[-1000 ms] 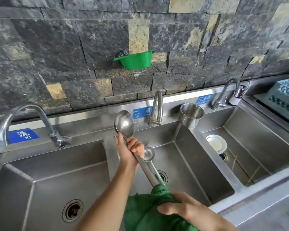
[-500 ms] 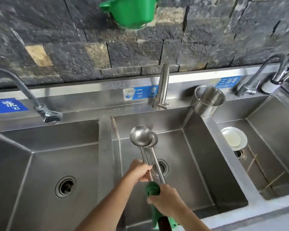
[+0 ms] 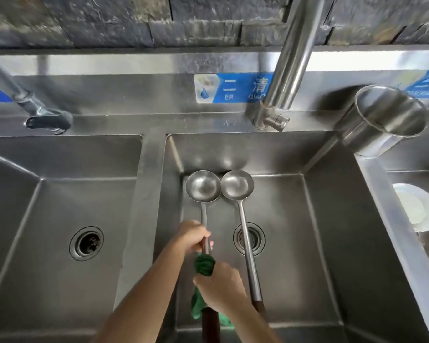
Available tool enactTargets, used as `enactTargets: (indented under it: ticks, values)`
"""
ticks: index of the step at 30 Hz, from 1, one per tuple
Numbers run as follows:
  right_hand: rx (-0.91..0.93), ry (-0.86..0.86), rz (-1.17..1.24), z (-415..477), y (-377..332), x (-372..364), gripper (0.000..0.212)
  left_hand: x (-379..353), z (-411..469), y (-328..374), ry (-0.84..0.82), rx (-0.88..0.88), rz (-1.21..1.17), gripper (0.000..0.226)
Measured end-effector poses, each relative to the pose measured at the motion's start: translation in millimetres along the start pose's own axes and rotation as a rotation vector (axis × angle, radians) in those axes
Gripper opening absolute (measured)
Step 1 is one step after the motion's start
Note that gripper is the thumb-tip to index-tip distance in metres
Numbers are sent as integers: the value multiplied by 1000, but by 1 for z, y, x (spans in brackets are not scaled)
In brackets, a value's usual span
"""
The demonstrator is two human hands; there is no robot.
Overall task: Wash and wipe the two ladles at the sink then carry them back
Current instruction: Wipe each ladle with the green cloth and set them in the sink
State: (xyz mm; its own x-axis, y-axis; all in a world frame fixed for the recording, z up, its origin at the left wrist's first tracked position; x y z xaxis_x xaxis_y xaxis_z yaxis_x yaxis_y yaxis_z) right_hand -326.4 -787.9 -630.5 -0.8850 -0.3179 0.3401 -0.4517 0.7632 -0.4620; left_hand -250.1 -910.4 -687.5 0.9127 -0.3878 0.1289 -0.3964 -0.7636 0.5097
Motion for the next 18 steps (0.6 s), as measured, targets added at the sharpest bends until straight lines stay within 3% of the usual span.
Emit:
enactTargets:
  ticks: [6,10,18]
  values:
    - [4,1,-24,8,14,-14,25,-4,22,-16,-37,-9,-37,6]
    - [23,-9,-41,5,22,-17,44,-8,27,-23,-39,-10,-51,8]
    - [56,36,-139,4,29,-11,38,-9,29,-21,-10,-37,-51,5]
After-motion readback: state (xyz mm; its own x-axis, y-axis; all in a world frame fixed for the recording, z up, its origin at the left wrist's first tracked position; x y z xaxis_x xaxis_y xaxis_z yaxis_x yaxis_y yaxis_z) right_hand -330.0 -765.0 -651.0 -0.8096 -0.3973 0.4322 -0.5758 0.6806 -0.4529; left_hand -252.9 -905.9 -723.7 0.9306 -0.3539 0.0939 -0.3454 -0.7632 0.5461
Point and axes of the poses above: each hand's wrist, its own z-axis towards the middle knuckle, its own x-axis out of the back of the hand, y = z × x, the point moved 9 cm from there along z, towards the middle knuckle, and after that the axes turned 3 degrees about -y, right-handed, at the moved point
